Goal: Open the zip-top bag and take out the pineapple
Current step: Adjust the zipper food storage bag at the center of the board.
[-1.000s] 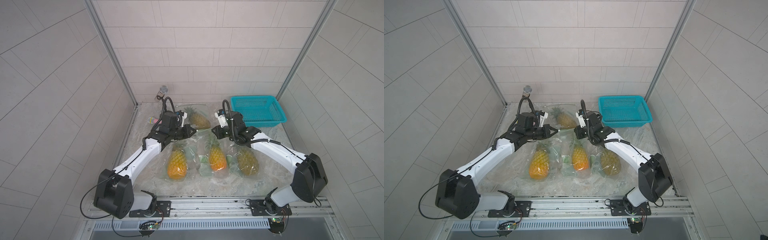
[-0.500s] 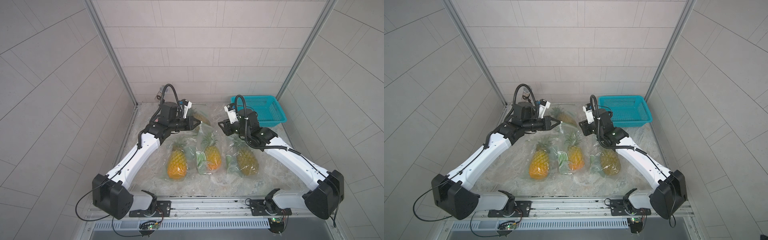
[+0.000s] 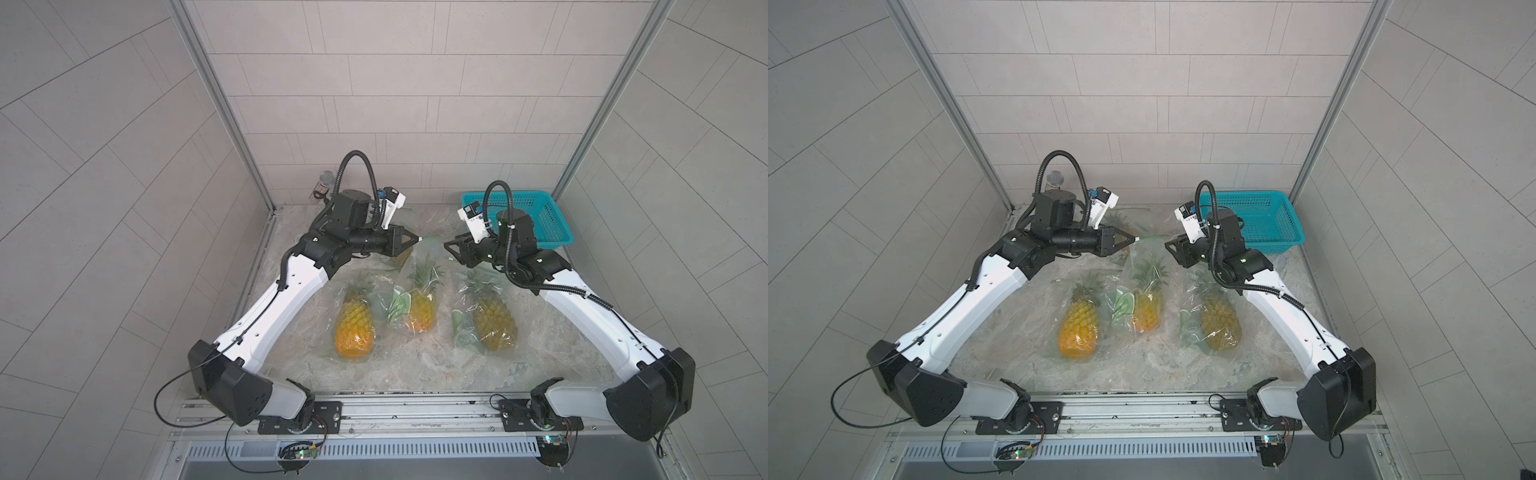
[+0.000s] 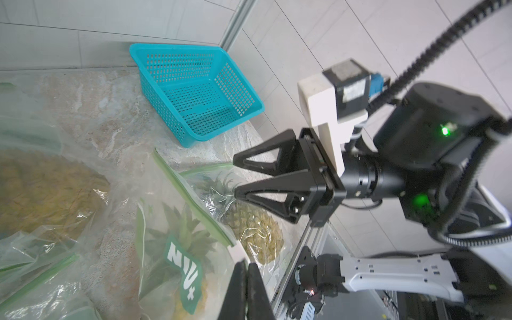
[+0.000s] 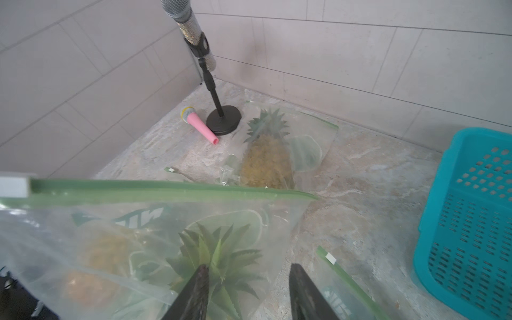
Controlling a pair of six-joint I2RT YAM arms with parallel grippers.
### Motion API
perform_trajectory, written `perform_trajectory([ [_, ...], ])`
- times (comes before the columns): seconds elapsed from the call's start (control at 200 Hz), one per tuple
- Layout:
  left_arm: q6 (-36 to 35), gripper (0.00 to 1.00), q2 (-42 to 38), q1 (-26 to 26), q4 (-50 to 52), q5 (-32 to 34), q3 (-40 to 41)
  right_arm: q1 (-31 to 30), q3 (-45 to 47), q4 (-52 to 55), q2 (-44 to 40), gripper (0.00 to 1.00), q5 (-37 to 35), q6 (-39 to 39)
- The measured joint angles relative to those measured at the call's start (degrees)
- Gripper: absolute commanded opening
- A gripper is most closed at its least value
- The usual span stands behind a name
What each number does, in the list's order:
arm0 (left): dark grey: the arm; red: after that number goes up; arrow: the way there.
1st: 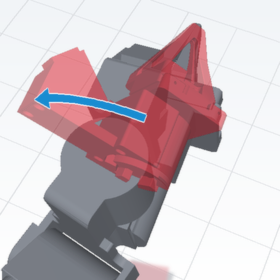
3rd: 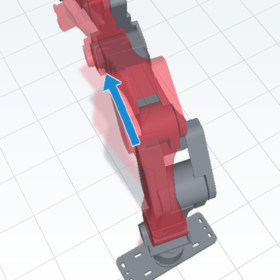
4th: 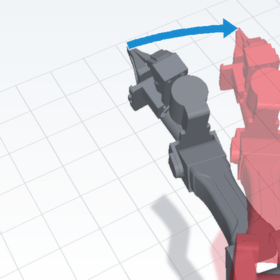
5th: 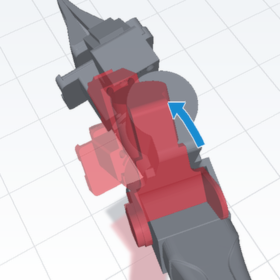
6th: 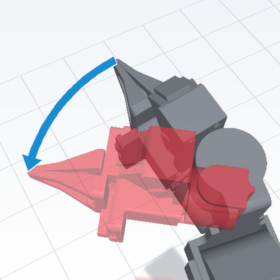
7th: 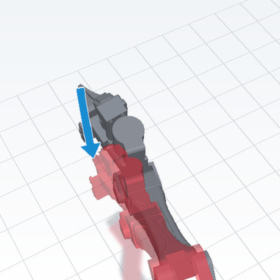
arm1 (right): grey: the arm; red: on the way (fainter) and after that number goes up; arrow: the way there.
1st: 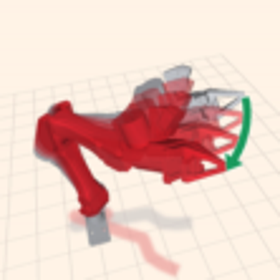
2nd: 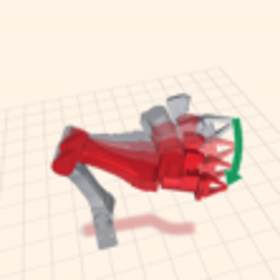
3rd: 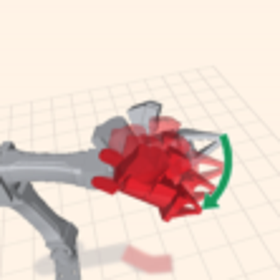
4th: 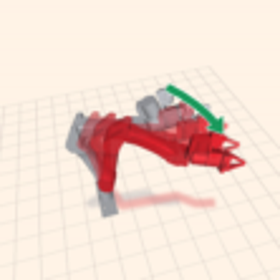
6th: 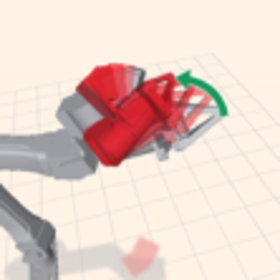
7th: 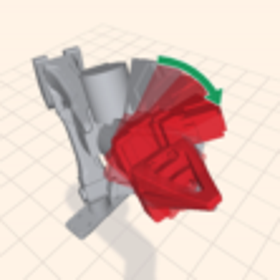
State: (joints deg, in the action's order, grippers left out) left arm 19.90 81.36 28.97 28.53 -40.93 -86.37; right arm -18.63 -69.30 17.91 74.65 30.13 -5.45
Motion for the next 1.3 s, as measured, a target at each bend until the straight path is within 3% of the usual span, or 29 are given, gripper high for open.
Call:
perform_trajectory([
  [0.195, -6.5, 0.0, 0.3, 0.1, 4.4, -4.4, -3.6, 5.7, -4.7, 2.3, 3.0, 0.61, 14.6, 6.5],
  [0.4, -10.1, 0.0, 1.1, 0.1, 5.4, -9.5, -4.5, 6.0, -10.4, 10.0, 8.0, 0.67, 22.9, 17.9],
  [0.856, -12.5, 0.0, 1.7, 0.1, 5.7, -14.9, -4.5, 6.0, -18.3, 20.1, 16.2, 0.69, 30.2, 32.0],
  [1.301, -14.6, 0.0, 2.2, 0.1, 7.1, -15.0, -5.0, 5.5, -21.7, 24.7, 17.4, 0.73, 32.5, 36.9],
])
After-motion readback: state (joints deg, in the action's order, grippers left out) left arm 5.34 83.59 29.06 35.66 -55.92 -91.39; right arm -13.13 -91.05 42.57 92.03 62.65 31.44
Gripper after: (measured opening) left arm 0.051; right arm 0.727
